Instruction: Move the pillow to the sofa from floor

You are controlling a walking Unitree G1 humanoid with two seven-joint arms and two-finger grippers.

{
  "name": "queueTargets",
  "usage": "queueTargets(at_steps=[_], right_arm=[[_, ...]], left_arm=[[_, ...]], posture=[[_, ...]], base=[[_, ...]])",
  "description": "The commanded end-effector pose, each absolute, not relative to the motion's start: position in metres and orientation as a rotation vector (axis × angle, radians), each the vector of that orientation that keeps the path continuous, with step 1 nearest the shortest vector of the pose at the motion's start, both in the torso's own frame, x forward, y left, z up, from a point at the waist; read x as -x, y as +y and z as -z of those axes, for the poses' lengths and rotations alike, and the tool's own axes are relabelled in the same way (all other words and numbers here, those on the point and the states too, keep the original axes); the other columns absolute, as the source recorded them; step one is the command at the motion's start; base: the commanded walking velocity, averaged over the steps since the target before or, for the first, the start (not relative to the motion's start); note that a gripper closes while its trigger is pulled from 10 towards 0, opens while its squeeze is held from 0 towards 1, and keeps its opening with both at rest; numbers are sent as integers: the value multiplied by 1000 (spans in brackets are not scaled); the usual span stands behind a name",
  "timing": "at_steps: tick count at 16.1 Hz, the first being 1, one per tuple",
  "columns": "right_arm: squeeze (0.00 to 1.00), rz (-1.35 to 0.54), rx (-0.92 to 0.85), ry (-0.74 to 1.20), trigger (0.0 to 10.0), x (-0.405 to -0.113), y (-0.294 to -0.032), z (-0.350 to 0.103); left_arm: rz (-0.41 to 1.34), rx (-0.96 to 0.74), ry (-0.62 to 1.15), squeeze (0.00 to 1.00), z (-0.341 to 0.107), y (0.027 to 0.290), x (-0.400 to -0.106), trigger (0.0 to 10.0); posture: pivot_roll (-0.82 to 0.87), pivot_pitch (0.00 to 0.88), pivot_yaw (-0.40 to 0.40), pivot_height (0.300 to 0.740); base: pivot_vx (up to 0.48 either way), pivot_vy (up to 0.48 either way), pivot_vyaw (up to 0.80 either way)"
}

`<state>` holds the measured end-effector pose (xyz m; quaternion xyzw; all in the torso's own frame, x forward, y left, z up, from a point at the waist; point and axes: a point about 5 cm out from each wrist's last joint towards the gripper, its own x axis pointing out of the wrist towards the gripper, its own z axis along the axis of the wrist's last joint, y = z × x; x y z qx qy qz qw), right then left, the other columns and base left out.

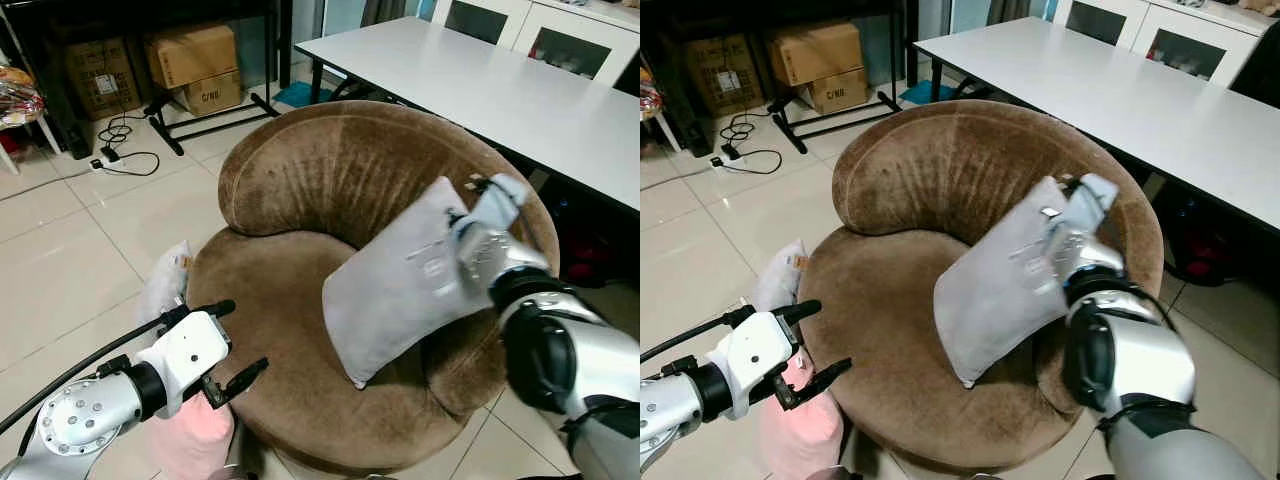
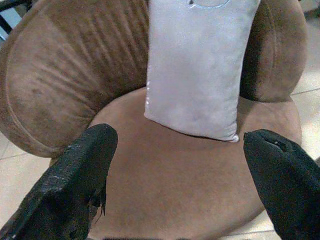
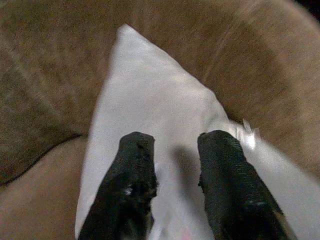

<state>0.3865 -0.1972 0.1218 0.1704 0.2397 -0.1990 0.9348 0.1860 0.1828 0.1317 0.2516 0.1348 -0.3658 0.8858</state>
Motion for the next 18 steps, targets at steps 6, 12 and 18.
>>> queueTargets(at_steps=[6,12,18], right_arm=[[0,262,-168,285,10000,-390,-218,-146],[0,-178,-70,218,10000,-311,-161,-132],[0,-184,-43,245,10000,-275,-142,-117]], left_arm=[[463,-417,186,0,-135,188,-208,10000],[157,-318,107,0,-136,193,-213,10000],[123,-355,91,0,-130,191,-209,10000]], posture=[[-39,0,-116,740],[-66,0,-93,740],[-73,0,-68,740]], base=[[0,0,0],[0,0,0],[0,0,0]])
